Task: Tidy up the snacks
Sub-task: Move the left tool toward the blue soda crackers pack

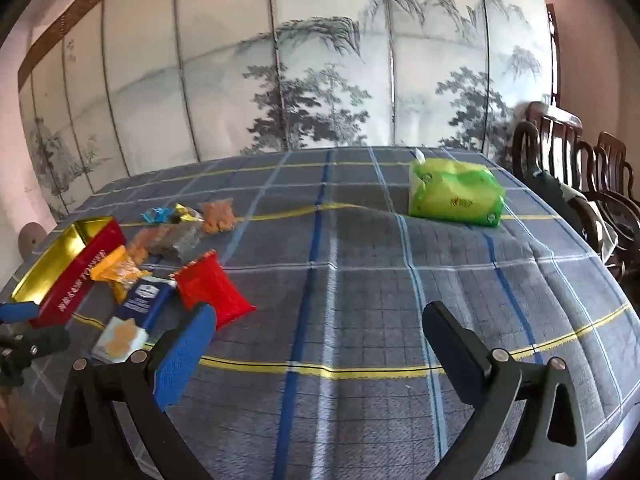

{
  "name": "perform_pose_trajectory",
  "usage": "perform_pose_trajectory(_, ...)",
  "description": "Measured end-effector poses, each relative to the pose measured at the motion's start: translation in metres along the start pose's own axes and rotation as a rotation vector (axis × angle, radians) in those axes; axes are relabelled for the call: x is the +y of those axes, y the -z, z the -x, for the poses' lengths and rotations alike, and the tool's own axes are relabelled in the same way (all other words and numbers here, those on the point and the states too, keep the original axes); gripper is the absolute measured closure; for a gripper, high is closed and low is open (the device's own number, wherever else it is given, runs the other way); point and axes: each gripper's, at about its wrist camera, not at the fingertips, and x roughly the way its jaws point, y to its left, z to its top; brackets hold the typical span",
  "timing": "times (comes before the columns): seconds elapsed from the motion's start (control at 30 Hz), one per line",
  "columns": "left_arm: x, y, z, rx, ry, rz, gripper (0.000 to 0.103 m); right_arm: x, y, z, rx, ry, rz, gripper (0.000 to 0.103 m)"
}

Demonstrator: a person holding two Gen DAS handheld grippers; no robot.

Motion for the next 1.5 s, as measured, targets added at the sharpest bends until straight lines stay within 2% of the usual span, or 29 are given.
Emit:
perform_pose_trajectory(0.07,-0.004,0.002,-0.008,0.018,-0.004,-0.018,0.001,-0.002,0.002,-0.007,0.011,0.004,-0.006,0.000)
perform_pose_trajectory(0.17,-0.009,-0.002,-0.019,0.060,0.031,-0.033,0.001,-0.006,0.005,-0.017,0.032,0.007,-0.011,0.000)
perform_pose_trajectory(0.4,-0.019,-0.017,-0.033,0.088,0.027,-0.076,0.001,-0.009,0.000,-0.026,0.038,0.004,-0.010,0.000)
perform_pose_trajectory(0.6,-0.025,-0.027,-0.059,0.136,0.020,-0.070,0.001,-0.013,-0.002,-0.035,0.047,-0.008,-0.032,0.000)
perform_pose_trajectory(0.87,-0.033,-0.033,-0.078,0.155,-0.022,-0.088,0.001,-0.013,-0.001,-0.036,0.045,-0.019,-0.027,0.000)
perform_pose_trajectory(1.23,-0.042,-0.038,-0.096,0.182,-0.031,-0.087,0.001,-0.014,-0.004,-0.043,0.055,-0.033,-0.038,0.000)
perform_pose_trajectory(1.5,-0.037,-0.041,-0.111,0.202,-0.034,-0.037,0.003,-0.015,-0.005,-0.044,0.050,-0.040,-0.048,0.001)
